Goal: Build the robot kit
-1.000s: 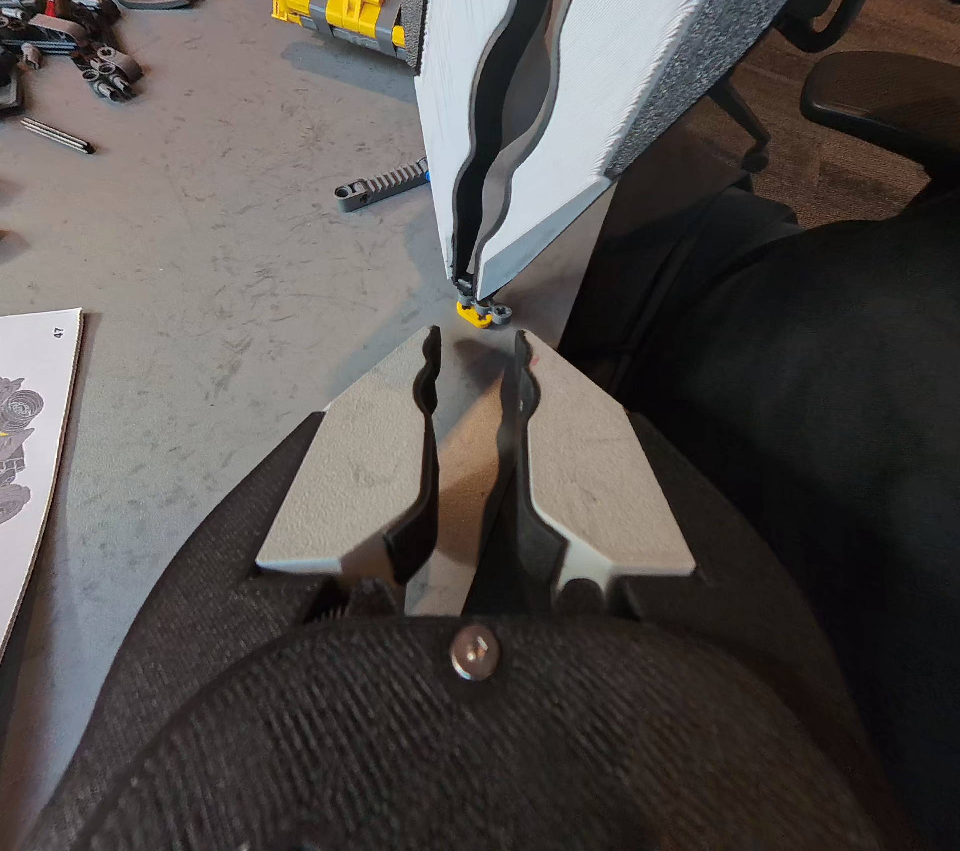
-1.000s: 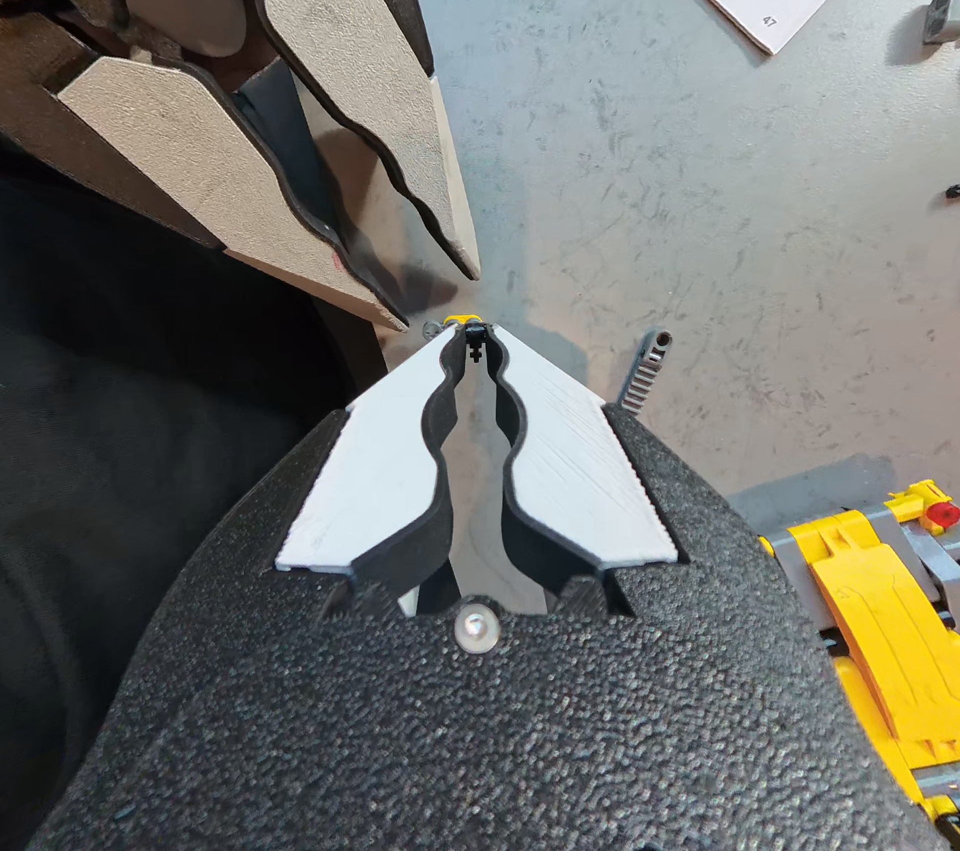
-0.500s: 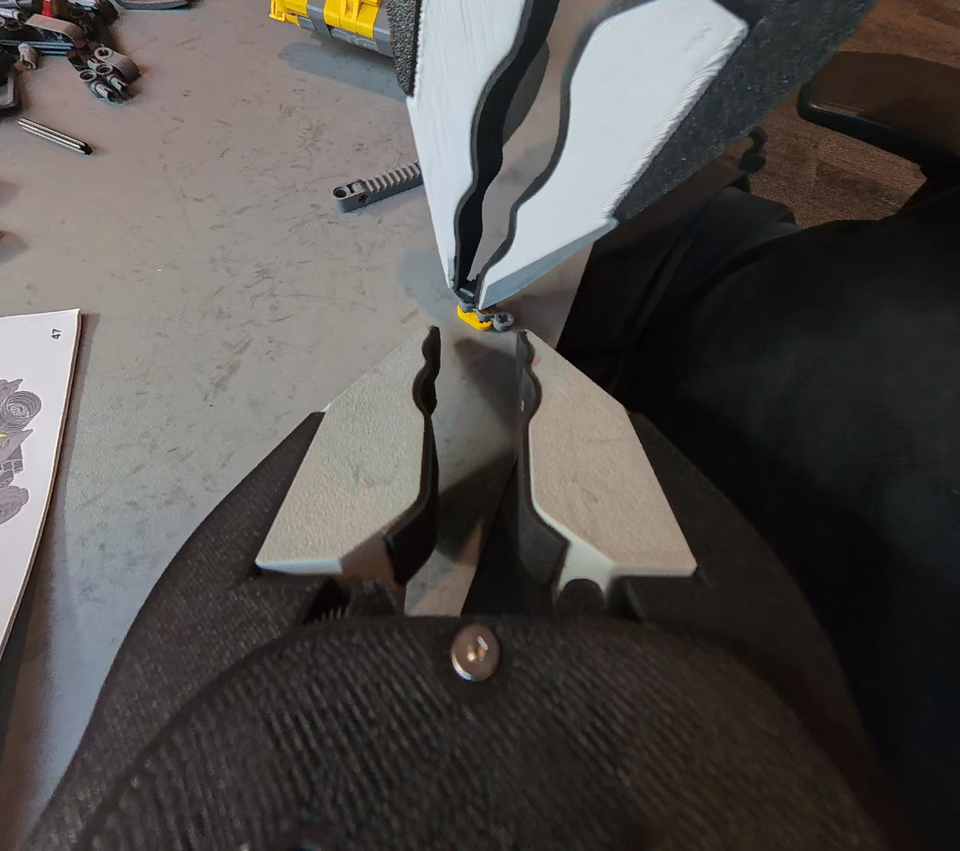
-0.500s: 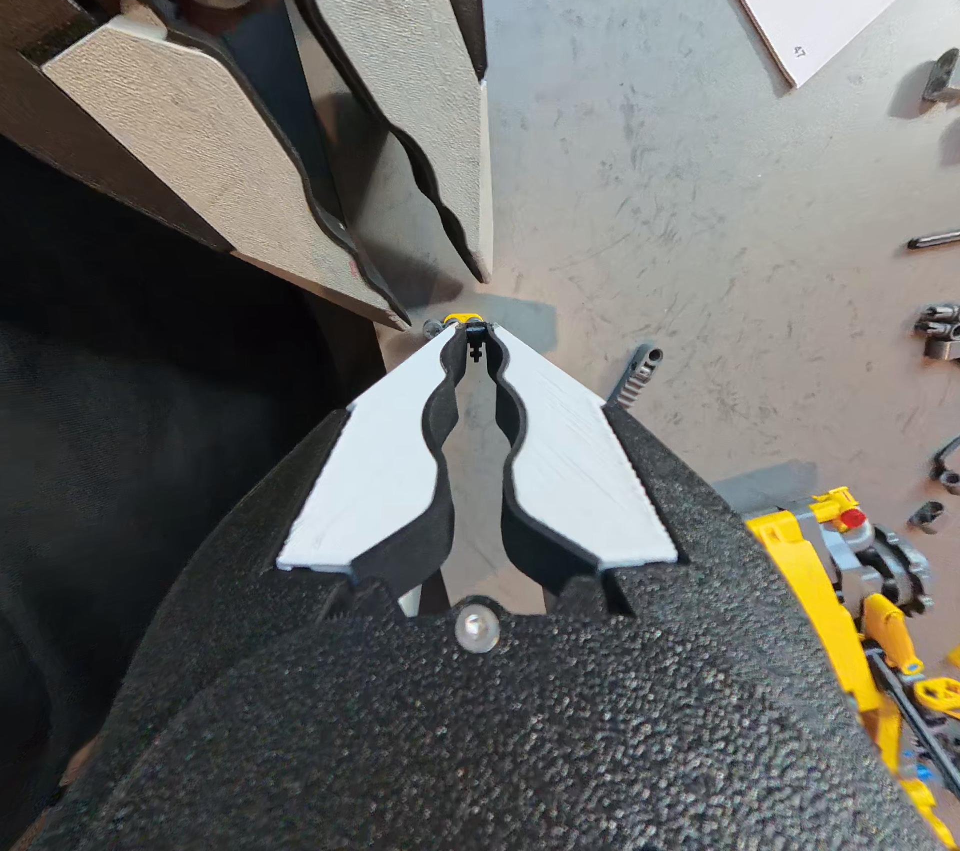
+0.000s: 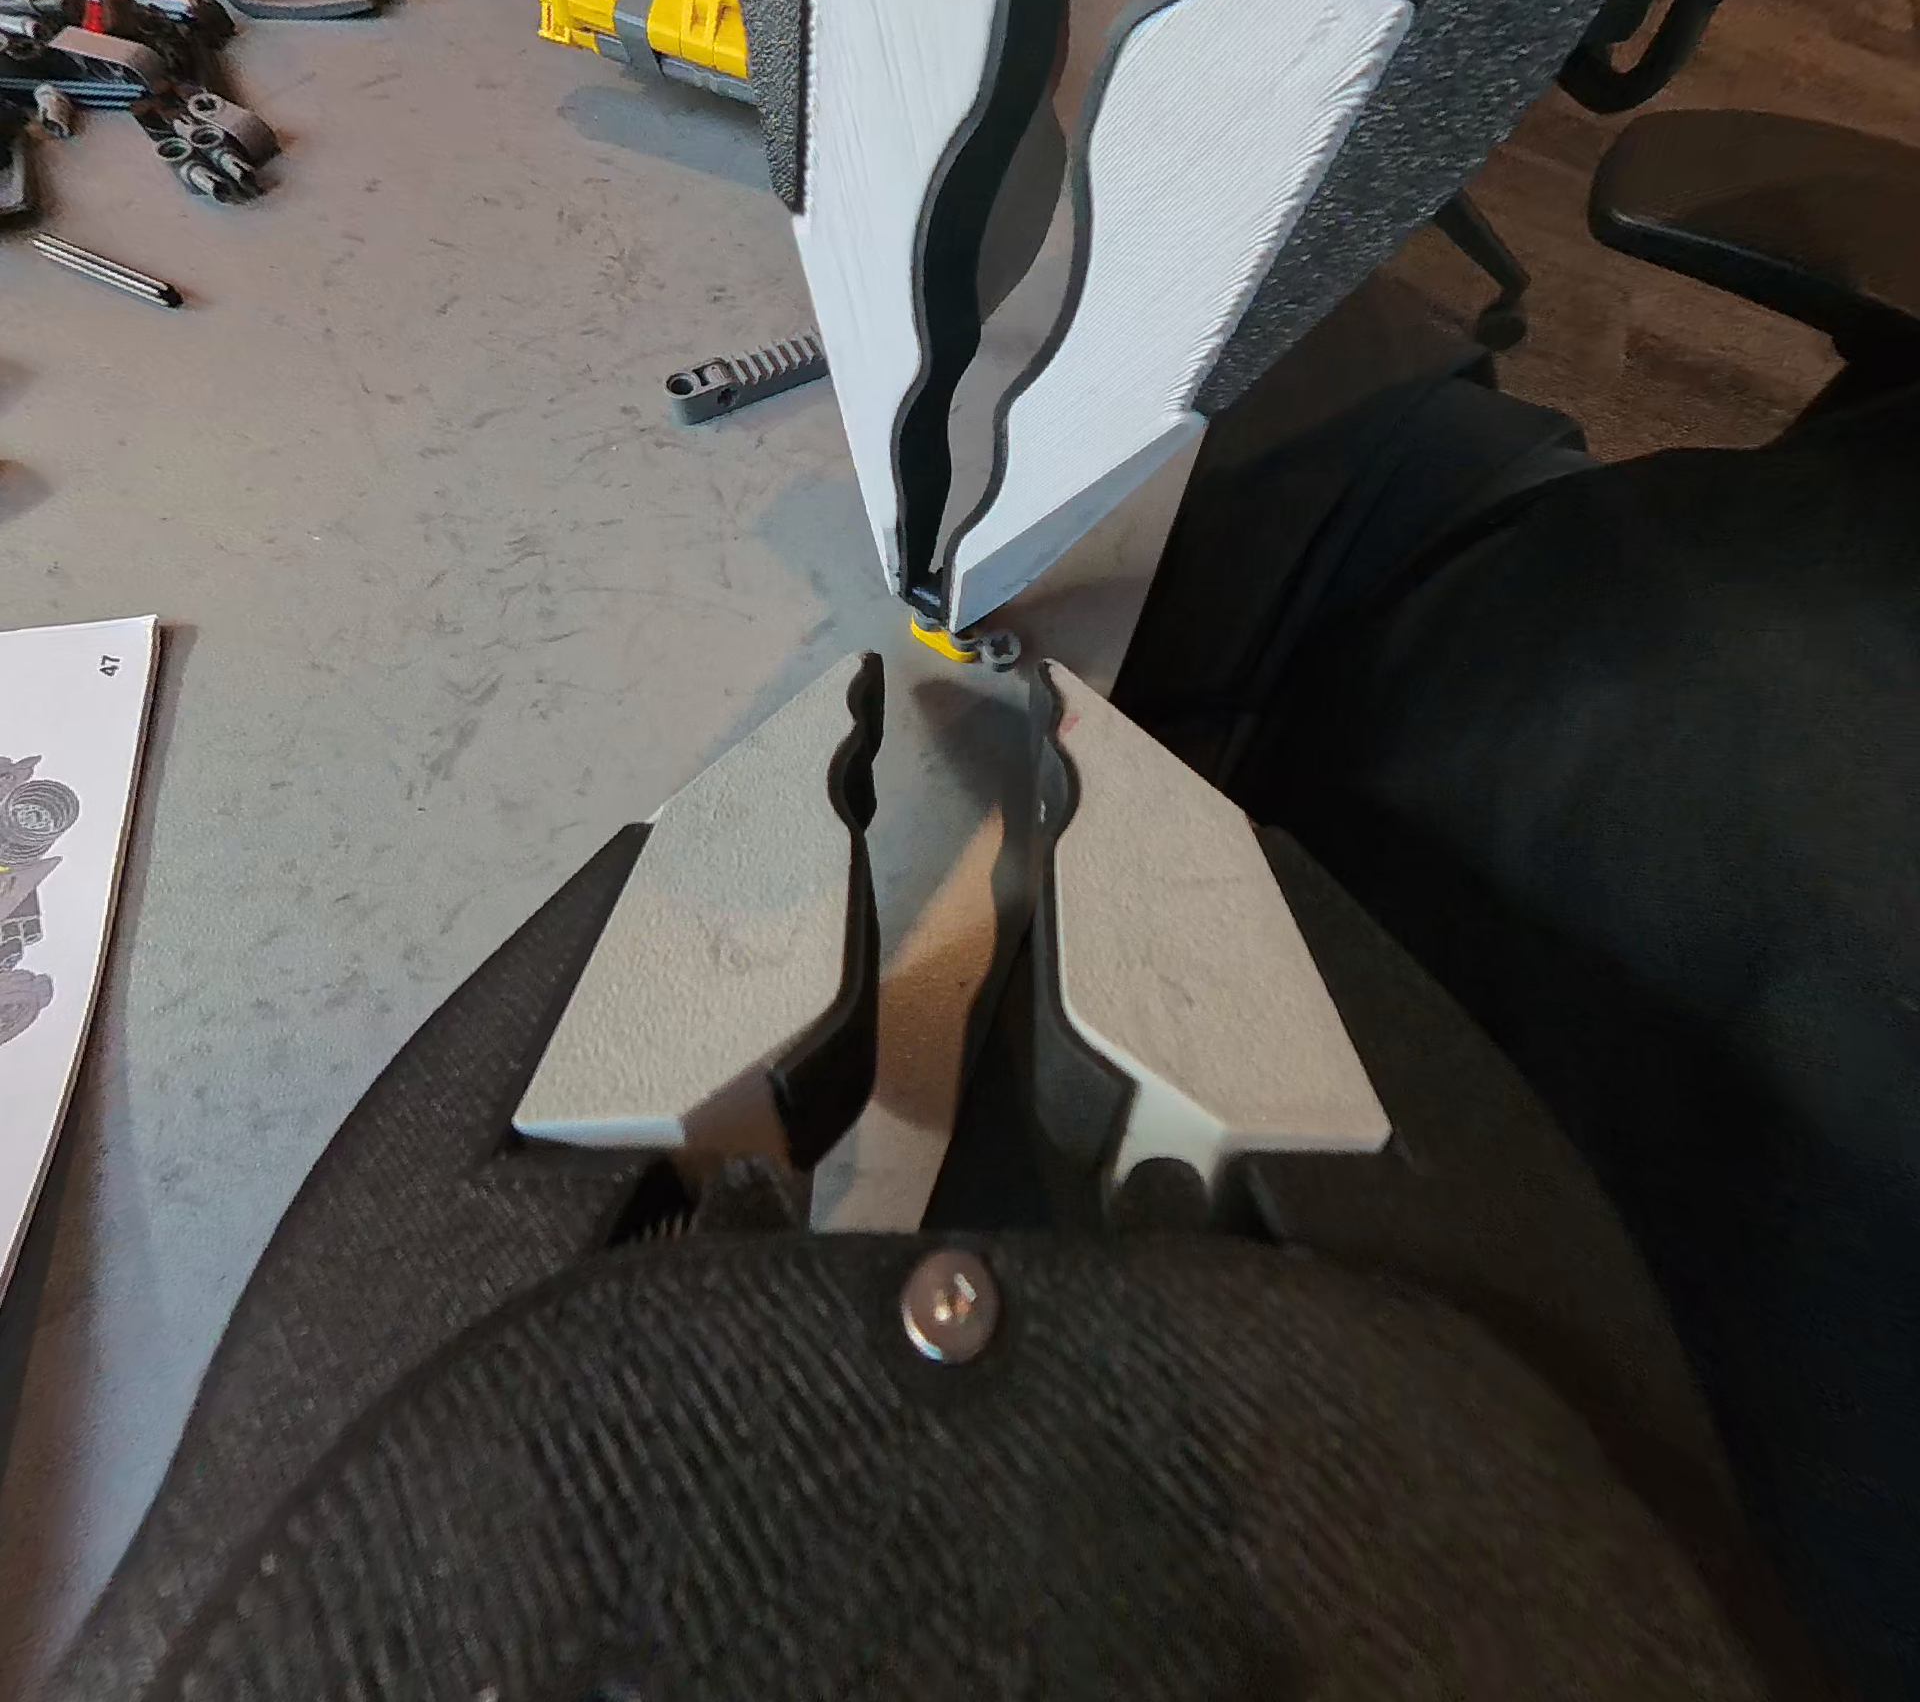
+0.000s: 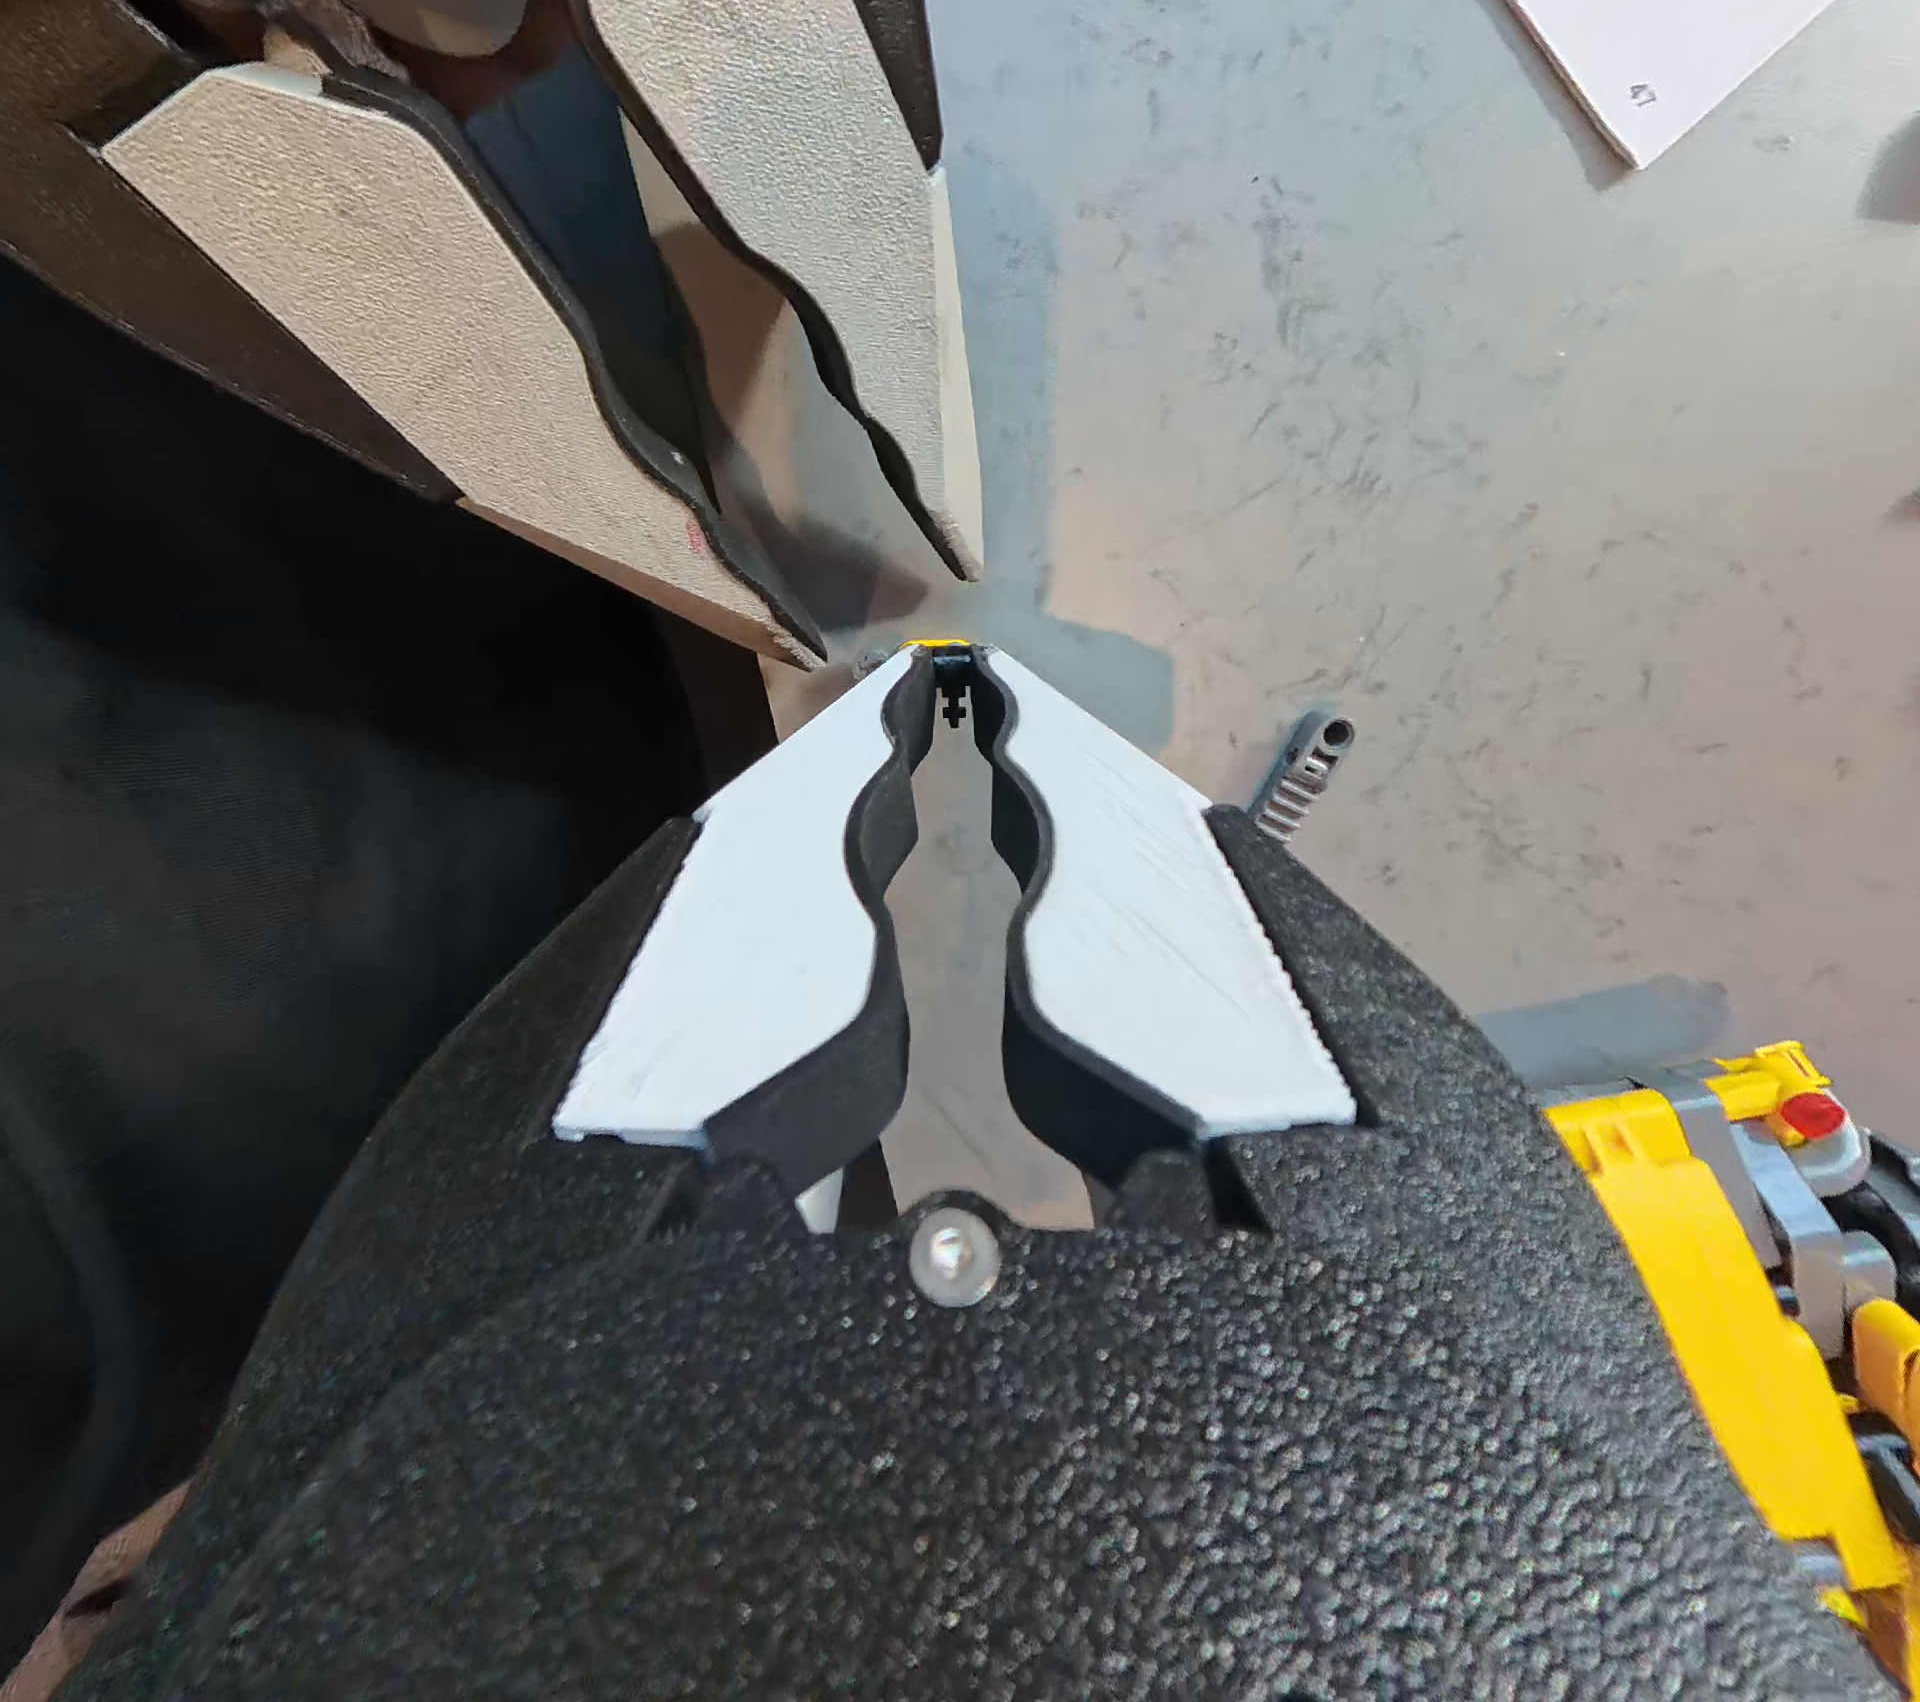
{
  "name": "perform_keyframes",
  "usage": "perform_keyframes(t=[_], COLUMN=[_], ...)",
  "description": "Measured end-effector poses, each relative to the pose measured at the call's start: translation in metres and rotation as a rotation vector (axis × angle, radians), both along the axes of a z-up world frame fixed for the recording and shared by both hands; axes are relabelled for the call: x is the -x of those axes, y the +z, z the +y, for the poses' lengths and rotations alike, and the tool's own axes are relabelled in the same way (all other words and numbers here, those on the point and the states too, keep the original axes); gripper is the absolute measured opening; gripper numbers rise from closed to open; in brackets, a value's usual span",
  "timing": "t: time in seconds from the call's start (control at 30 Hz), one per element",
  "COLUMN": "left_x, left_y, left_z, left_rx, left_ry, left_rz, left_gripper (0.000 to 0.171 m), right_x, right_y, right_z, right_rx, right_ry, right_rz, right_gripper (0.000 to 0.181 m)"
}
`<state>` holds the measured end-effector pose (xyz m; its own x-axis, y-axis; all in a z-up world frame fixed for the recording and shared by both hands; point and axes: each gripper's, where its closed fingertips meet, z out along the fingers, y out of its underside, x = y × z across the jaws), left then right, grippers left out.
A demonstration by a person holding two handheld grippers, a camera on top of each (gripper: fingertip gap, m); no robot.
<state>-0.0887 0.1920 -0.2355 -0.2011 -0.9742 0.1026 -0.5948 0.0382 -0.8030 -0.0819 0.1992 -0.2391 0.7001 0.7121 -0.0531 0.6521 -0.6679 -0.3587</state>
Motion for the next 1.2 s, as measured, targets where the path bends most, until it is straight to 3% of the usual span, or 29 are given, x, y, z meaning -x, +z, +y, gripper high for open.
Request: perform_keyframes(t=[0.23, 0.4, 0.6, 0.83, 1.2], left_x=[0.002, 0.000, -0.004, -0.012, -0.013], left_y=[0.001, 0.002, 0.000, -0.003, 0.000], left_z=[0.001, 0.003, 0.003, -0.004, 0.000], left_rx=[0.001, 0.021, -0.029, -0.133, -0.095], left_ry=[-0.001, 0.009, 0.029, 0.029, 0.057], left_rz=[-0.008, -0.014, -0.019, -0.032, -0.052], left_gripper=[0.028, 0.028, 0.037, 0.046, 0.045], right_x=[-0.010, -0.036, -0.052, -0.054, -0.041], right_y=[0.012, 0.049, 0.094, 0.089, 0.065], right_z=[0.003, 0.007, 0.003, -0.006, -0.012], right_rx=[-0.111, -0.291, -0.475, -0.517, -0.515], right_ry=[-0.163, -0.295, -0.342, -0.313, -0.220], right_rz=[0.236, 0.390, 0.614, 0.614, 0.508], right_gripper=[0.007, 0.007, 0.008, 0.008, 0.008])
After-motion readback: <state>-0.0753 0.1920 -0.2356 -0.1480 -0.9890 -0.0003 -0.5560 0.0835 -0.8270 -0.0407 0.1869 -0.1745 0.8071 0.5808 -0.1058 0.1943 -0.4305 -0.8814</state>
